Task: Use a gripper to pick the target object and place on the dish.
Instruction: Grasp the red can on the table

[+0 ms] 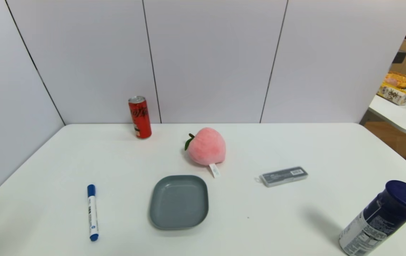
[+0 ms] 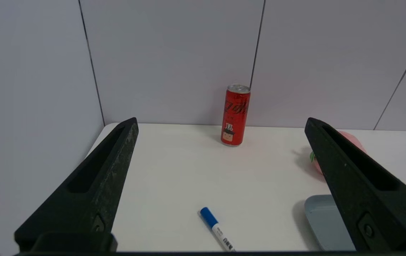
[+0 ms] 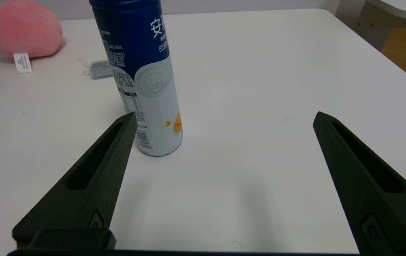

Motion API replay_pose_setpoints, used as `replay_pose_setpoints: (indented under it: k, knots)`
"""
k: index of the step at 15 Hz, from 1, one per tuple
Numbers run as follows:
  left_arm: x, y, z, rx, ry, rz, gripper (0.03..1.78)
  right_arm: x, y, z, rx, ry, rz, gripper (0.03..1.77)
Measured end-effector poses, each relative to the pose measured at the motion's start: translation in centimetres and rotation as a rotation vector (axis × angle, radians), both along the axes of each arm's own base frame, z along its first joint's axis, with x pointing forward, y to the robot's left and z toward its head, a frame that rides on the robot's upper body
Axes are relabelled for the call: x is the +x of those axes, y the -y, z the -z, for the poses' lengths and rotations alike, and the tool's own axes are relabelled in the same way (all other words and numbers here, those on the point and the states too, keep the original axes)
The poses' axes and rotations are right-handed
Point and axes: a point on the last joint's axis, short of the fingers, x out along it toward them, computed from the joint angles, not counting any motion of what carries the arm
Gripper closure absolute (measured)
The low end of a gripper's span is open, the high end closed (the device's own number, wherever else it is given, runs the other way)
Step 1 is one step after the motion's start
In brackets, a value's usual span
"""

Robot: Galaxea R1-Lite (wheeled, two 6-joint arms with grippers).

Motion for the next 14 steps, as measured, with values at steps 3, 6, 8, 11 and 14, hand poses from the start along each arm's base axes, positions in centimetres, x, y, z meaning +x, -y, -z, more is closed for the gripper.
replay_pose_setpoints:
  k: [3,6,8,11,14]
  knots:
    - [3.4,0.5,-3.2,0.005,-0.011,0.023,0.12,0.0,0.0,0.0,0.0,0.0,0.0,0.09]
    - [6.8,1.0,-4.8,-0.008,-0.059,0.033,0.12,0.0,0.0,0.0,0.0,0.0,0.0,0.09]
    - [9.3,1.3,-5.0,-0.016,-0.112,0.036,0.12,0.0,0.0,0.0,0.0,0.0,0.0,0.09]
    - [13.4,1.8,-3.9,-0.011,-0.221,0.038,0.12,0.0,0.0,0.0,0.0,0.0,0.0,0.09]
    - [17.8,2.4,-2.8,0.001,-0.319,0.04,0.12,0.0,0.0,0.0,0.0,0.0,0.0,0.09]
